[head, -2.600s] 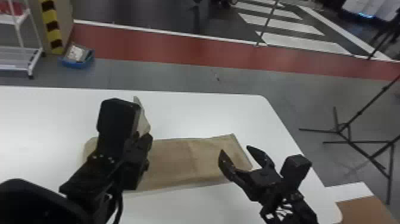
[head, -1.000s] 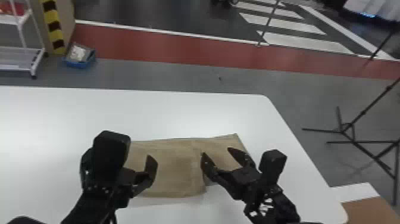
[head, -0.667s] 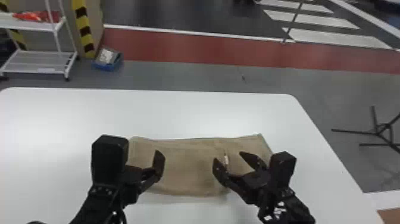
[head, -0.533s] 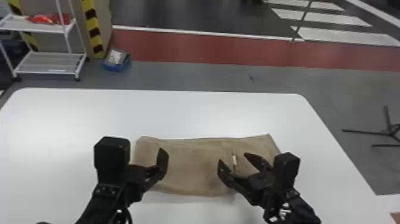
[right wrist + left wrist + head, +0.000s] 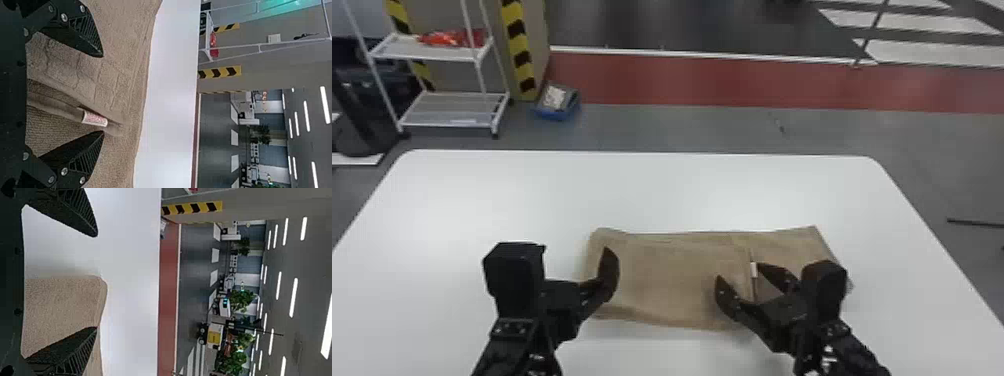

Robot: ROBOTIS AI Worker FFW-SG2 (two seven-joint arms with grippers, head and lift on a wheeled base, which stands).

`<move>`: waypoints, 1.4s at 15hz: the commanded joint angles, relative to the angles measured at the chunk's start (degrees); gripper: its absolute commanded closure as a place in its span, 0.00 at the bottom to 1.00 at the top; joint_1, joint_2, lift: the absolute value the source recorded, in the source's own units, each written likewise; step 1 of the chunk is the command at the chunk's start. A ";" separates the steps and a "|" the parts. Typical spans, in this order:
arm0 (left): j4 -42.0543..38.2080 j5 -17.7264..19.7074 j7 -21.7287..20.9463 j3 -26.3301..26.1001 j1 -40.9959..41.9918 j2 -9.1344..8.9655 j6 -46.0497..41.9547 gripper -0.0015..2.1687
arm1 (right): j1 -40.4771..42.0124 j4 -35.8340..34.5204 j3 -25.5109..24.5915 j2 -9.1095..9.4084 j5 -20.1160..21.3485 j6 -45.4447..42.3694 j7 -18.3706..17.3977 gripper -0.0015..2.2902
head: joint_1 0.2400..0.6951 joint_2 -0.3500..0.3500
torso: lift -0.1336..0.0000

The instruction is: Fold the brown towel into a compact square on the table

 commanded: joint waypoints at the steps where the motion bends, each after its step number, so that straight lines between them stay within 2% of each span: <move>1: 0.70 1.52 -0.19 1.10 0.49 0.00 -1.87 0.01 | -0.14 0.01 0.14 0.32 0.50 1.07 0.08 0.11 | 1.00 0.37 | 0.10; 4: 0.97 1.61 -0.37 1.27 0.58 0.00 -2.22 0.01 | -0.14 0.01 0.23 0.32 0.59 1.77 0.25 0.18 | 1.00 0.39 | 0.10; 9: 1.23 1.61 -0.46 1.19 0.75 0.00 -2.22 0.01 | 1.53 -2.54 0.67 0.32 -0.20 1.42 0.34 0.18 | 1.00 0.40 | 0.10; 11: 1.49 1.61 -0.46 1.27 0.75 0.00 -2.22 0.02 | 1.79 -3.85 -0.12 0.32 -0.29 4.93 -0.01 0.18 | 1.00 0.41 | 0.10; 19: 1.85 1.70 -0.63 1.19 0.67 -0.09 -2.22 0.02 | 0.91 -3.33 0.49 0.32 -0.02 6.87 -0.36 0.18 | 1.00 0.38 | 0.10; 21: 1.85 1.70 -0.63 1.19 0.75 -0.09 -2.22 0.02 | 0.91 -3.42 0.76 0.32 -0.20 6.87 -0.10 0.22 | 1.00 0.39 | 0.10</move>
